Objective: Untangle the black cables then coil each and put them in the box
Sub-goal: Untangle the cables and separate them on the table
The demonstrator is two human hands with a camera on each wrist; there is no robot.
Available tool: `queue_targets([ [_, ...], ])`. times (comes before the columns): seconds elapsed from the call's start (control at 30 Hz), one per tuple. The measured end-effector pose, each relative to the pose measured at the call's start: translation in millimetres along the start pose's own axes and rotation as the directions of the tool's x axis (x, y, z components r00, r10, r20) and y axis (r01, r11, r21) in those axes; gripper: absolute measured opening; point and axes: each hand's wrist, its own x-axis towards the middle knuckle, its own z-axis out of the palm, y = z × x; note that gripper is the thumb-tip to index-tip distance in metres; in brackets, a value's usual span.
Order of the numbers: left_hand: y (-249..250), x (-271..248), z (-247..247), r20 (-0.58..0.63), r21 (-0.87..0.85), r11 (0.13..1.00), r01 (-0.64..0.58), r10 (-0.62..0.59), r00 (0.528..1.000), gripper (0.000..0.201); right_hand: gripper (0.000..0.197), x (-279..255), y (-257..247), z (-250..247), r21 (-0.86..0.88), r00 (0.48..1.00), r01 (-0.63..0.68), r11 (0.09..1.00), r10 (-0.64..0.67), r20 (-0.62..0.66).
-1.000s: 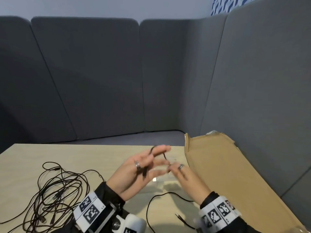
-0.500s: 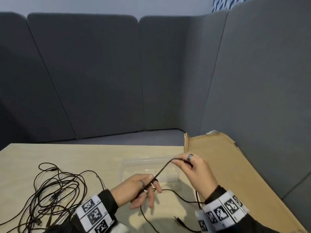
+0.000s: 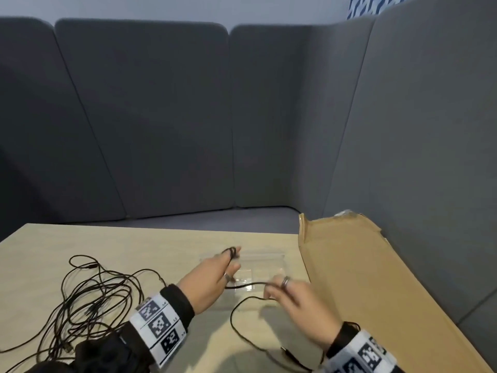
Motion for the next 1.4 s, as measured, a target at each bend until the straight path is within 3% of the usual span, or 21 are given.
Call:
queue_targets([
  [0.07, 9, -7, 6, 0.153, -0.249, 0.964, 0.099, -0.062, 0.986, 0.04, 0.017, 8, -1, -15, -0.063, 0.968, 0.045, 0.997, -0.059, -0.245],
  [0.17, 31, -13, 4, 0.373, -0.655, 0.728, 0.202, 0.08, 0.924, 0.046, 0.025, 18, -6, -23, -0.131, 0.917, 0.061, 0.99, -0.107, -0.383],
  [0.2, 38, -16, 2, 0.365, -0.747, 0.639, 0.185, 0.161, 0.917, 0.041, 0.033, 20, -6, -22, -0.153, 0.934, 0.044, 0.987, -0.095, -0.344],
  [0.27, 50, -17, -4, 0.248, -0.908, 0.394, 0.14, 0.238, 0.939, 0.041, 0.033, 22, -3, -12, -0.154, 0.994, 0.007, 0.988, -0.024, -0.109],
  [0.33, 51, -11, -11, 0.059, -0.982, 0.188, 0.031, 0.147, 0.987, 0.053, 0.029, 17, 0, 6, -0.093, 0.979, -0.05, 0.994, 0.067, 0.193],
  [0.37, 49, -6, -14, -0.035, -0.984, 0.172, -0.048, 0.077, 0.996, 0.054, 0.03, 11, 1, 17, -0.073, 0.944, -0.064, 0.995, 0.084, 0.318],
  [0.4, 46, -2, -16, -0.103, -0.966, 0.236, -0.105, 0.021, 0.994, 0.052, 0.029, 4, 2, 26, -0.064, 0.909, -0.071, 0.995, 0.091, 0.407],
  [0.47, 36, 3, -19, -0.174, -0.813, 0.569, -0.127, -0.029, 0.984, 0.05, 0.02, -8, 1, 34, -0.009, 0.882, -0.09, 0.996, 0.084, 0.464],
  [0.53, 24, 2, -14, -0.099, -0.4, 0.915, -0.042, 0.002, 0.995, 0.052, 0.021, -11, 1, 23, 0.047, 0.928, -0.09, 0.995, 0.067, 0.367],
  [0.6, 10, -3, -5, 0.034, -0.046, 0.998, 0.046, -0.045, 0.998, 0.058, 0.025, -9, 0, 3, 0.131, 0.982, -0.09, 0.987, 0.067, 0.175],
  [0.63, 7, -5, -2, 0.098, -0.018, 0.996, 0.092, -0.09, 0.991, 0.062, 0.026, -6, -3, -7, 0.181, 0.995, -0.085, 0.98, 0.073, 0.074],
  [0.7, 12, -11, 1, 0.245, -0.205, 0.963, 0.173, -0.12, 0.962, 0.07, 0.021, 0, -7, -21, 0.173, 0.994, -0.033, 0.984, 0.05, -0.098],
  [0.77, 24, -15, 2, 0.408, -0.407, 0.889, 0.208, -0.027, 0.913, 0.057, 0.014, 6, -5, -23, 0.07, 0.976, 0.006, 0.998, 0.01, -0.216],
  [0.8, 29, -19, 1, 0.452, -0.495, 0.843, 0.208, 0.046, 0.891, 0.046, 0.028, 9, -6, -23, -0.001, 0.975, -0.001, 1.0, 0.001, -0.222],
  [0.87, 40, -24, -4, 0.413, -0.731, 0.649, 0.21, 0.176, 0.894, 0.034, 0.062, 11, 0, -13, -0.204, 0.995, -0.028, 0.979, 0.007, -0.103],
  [0.93, 49, -23, -11, 0.27, -0.926, 0.317, 0.204, 0.181, 0.946, 0.039, 0.049, 11, 5, 5, -0.277, 0.99, -0.039, 0.96, 0.075, 0.122],
  [1.0, 51, -16, -13, 0.097, -0.986, 0.141, 0.087, 0.069, 0.993, 0.036, 0.025, 4, 2, 20, -0.132, 0.948, -0.088, 0.987, 0.123, 0.292],
  [1.1, 47, -6, -11, -0.141, -0.969, 0.219, -0.112, -0.124, 0.982, 0.038, 0.005, -6, -7, 24, 0.138, 0.907, -0.175, 0.975, 0.106, 0.408],
  [1.2, 30, -1, -21, -0.333, -0.922, 0.285, -0.262, -0.24, 0.912, 0.04, 0.011, -17, -2, 18, 0.136, 0.917, -0.169, 0.976, 0.105, 0.384],
  [1.3, 9, 0, -40, -0.427, -0.879, 0.356, -0.319, -0.286, 0.858, 0.042, 0.011, -29, 15, 17, 0.255, 0.974, -0.227, 0.94, 0.215, 0.075],
  [1.4, 0, 0, -41, -0.451, -0.873, 0.346, -0.345, -0.3, 0.84, 0.042, 0.01, -31, 28, 5, 0.285, 0.925, -0.259, 0.923, 0.322, -0.201],
])
